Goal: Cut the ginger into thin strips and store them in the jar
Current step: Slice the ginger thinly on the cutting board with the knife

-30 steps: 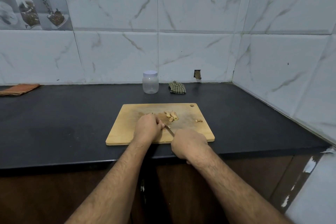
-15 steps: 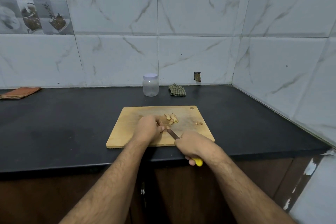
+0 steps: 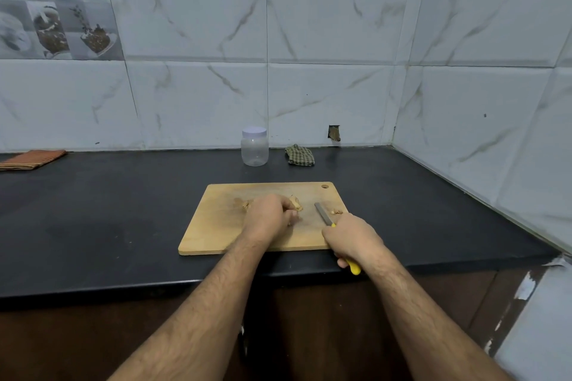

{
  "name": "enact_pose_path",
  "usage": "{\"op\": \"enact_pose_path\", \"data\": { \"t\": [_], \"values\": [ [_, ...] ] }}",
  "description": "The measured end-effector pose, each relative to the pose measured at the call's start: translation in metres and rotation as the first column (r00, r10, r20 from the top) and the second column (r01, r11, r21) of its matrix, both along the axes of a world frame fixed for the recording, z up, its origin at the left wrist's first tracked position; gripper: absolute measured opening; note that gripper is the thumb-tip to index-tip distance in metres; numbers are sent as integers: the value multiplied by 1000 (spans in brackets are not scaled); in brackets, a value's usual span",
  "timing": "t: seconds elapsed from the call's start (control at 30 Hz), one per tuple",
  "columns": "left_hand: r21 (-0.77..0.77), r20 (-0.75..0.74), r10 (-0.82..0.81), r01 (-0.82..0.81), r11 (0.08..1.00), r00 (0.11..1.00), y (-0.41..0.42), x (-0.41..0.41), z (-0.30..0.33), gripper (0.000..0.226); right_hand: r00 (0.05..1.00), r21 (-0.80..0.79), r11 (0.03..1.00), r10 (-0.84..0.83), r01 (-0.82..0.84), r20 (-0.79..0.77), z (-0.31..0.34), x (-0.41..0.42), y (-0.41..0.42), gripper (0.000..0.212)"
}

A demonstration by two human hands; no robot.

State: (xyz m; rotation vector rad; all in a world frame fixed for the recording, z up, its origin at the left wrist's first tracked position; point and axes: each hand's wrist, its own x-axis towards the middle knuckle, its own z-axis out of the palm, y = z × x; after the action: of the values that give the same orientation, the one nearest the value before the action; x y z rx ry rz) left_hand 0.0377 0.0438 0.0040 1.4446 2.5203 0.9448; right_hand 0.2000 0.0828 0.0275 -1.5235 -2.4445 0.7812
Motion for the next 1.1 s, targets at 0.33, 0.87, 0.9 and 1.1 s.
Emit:
{"op": "enact_pose_path", "data": {
  "t": [0.33,0.87,0.9,1.1],
  "values": [
    [132,7,53,-54,990,999,-10,-9,-11,20,984,30,997,59,-65,166,2,-4,-17,19],
    [151,-24,148,-143,978,989,-16,1,-12,16,957,109,993,-77,48,279,11,23,17,16],
    [148,-15,152,-148,978,988,-16,1,-12,16,961,110,993,-73,45,268,11,23,17,16],
    [174,98,155,-171,970,983,-16,-4,-11,15,978,106,994,-8,-15,210,10,9,9,18]
  ]
}}
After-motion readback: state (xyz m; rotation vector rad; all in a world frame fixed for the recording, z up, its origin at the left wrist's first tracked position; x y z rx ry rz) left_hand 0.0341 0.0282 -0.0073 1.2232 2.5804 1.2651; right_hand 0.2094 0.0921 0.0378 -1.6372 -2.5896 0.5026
